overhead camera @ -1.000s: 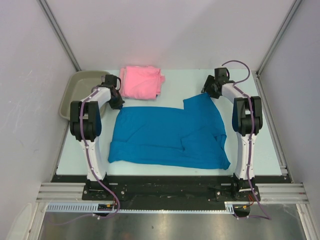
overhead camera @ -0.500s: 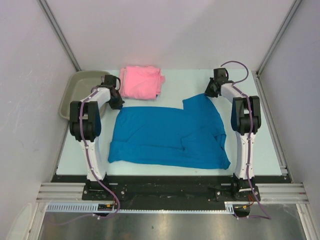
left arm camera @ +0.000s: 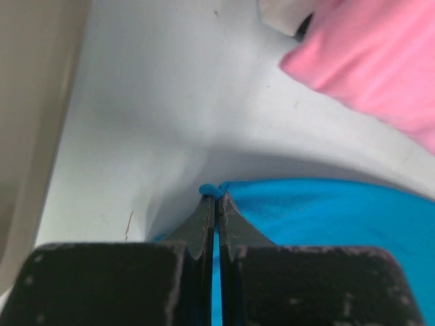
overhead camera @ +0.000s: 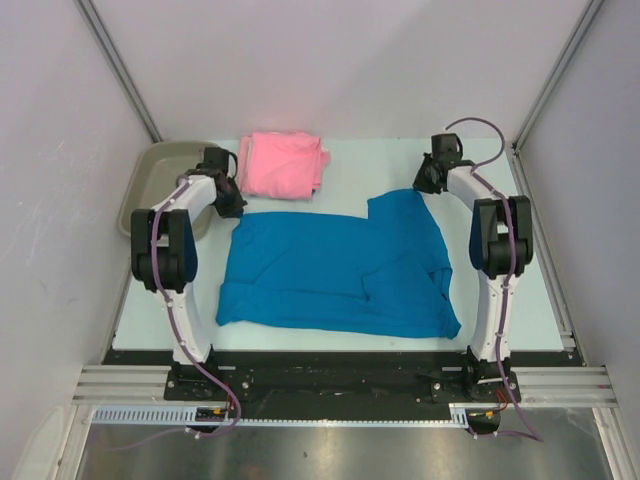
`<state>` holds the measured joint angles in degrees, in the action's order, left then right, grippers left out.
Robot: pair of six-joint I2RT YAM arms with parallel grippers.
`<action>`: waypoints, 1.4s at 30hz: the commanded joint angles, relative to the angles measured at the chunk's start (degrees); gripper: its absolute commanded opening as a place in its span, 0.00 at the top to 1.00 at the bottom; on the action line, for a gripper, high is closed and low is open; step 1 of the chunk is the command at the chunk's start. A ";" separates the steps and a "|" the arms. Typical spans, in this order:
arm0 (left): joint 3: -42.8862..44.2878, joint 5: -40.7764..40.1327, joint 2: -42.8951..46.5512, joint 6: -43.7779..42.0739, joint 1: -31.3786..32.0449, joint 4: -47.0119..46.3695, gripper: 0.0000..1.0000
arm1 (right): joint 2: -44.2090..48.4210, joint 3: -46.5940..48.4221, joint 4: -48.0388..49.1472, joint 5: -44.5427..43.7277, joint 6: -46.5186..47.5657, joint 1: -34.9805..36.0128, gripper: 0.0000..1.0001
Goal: Fold and stack the t-shirts
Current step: Fold the tshirt
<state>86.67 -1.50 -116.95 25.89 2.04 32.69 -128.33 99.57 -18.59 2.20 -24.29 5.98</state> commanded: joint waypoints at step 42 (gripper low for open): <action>-37.36 0.08 48.30 -4.36 -1.52 5.28 1.00 | 84.46 -51.49 -38.78 -23.82 -22.79 24.51 1.00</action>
<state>50.02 -4.29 -71.07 22.90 0.97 36.58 -46.61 50.83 -49.69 -18.00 -37.67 27.29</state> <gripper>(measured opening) 0.011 0.010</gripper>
